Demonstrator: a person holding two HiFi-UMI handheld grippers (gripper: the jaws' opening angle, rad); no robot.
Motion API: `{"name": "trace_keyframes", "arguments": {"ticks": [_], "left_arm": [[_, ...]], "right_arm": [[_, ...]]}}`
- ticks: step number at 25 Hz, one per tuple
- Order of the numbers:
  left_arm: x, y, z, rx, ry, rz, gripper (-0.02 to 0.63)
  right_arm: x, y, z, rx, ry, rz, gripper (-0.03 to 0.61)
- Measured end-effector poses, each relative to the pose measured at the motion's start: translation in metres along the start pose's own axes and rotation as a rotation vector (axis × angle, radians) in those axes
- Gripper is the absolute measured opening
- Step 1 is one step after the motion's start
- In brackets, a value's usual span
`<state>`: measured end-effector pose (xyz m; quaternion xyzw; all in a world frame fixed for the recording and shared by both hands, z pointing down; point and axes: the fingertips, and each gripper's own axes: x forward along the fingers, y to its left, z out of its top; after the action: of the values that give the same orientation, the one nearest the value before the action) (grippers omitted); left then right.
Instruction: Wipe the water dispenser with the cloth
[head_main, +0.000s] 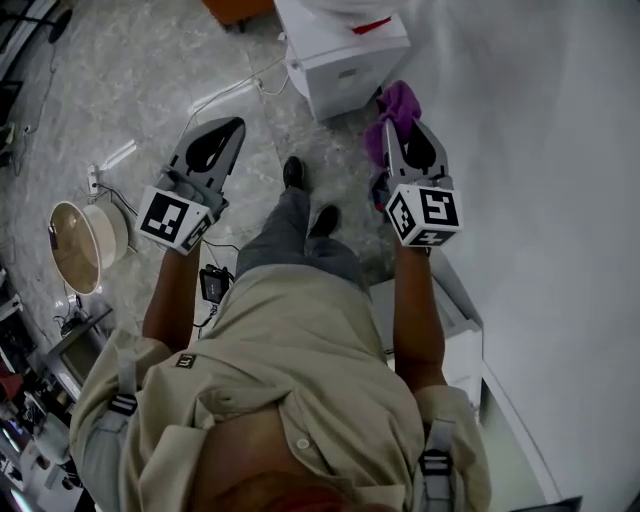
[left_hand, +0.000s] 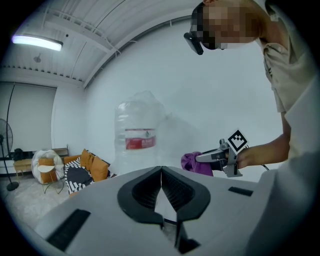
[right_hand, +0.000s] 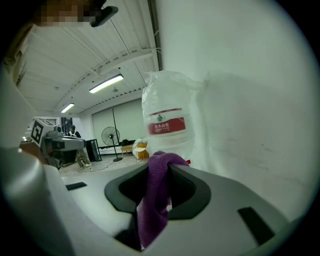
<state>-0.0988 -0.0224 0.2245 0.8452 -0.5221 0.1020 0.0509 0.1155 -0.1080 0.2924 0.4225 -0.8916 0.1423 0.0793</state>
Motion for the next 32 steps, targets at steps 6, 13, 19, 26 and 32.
{"name": "trace_keyframes", "arguments": {"ticks": [6, 13, 19, 26, 32], "left_arm": [[0.054, 0.036, -0.042, -0.028, 0.046, -0.028, 0.018], [0.105, 0.07, -0.085, -0.053, 0.084, -0.025, 0.019], [0.141, 0.09, -0.127, -0.057, 0.12, -0.064, 0.02], [0.174, 0.085, -0.159, -0.056, 0.163, -0.129, 0.018], [0.197, 0.077, -0.164, -0.044, 0.161, -0.158, 0.019]], "right_arm": [[0.07, -0.023, -0.034, -0.043, -0.009, -0.027, 0.104], [0.151, -0.034, -0.119, -0.034, 0.033, -0.004, 0.104], [0.22, -0.005, -0.177, -0.034, 0.058, 0.03, 0.107], [0.248, 0.014, -0.192, -0.113, 0.015, 0.125, 0.11], [0.244, -0.082, -0.207, -0.075, 0.042, -0.077, 0.109]]}}
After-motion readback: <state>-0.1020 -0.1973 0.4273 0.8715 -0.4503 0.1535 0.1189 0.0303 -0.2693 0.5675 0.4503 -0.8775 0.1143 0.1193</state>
